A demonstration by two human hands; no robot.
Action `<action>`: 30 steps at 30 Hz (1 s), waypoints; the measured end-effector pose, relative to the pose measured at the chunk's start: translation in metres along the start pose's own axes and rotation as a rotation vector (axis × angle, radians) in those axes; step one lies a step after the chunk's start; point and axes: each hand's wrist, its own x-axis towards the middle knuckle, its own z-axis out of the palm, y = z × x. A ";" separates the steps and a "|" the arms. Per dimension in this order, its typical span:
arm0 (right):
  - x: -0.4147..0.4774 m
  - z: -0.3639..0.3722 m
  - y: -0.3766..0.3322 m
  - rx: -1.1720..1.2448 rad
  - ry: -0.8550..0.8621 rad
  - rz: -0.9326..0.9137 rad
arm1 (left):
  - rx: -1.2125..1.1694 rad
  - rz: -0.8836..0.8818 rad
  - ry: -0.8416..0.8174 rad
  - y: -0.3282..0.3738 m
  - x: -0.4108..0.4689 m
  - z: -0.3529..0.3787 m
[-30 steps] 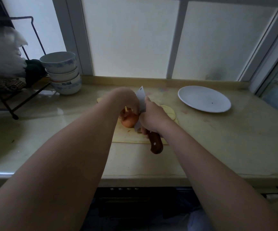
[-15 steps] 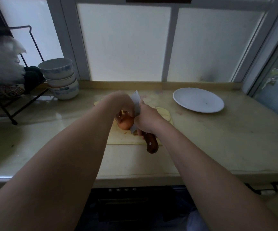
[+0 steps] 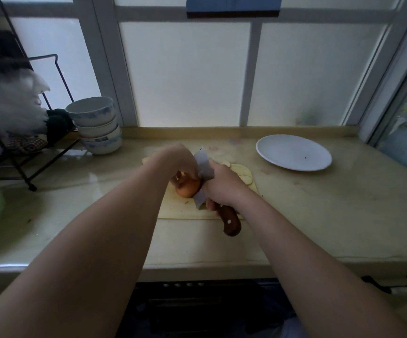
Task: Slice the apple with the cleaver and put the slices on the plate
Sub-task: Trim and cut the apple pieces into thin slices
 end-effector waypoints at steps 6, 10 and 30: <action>0.000 -0.022 0.001 0.102 0.094 -0.003 | -0.056 -0.006 -0.013 0.002 -0.005 -0.001; -0.001 -0.030 -0.001 0.156 0.106 -0.015 | -0.054 -0.024 -0.020 0.003 -0.005 0.000; -0.009 -0.023 -0.008 0.093 0.083 -0.015 | -0.034 -0.032 -0.046 0.002 -0.002 -0.002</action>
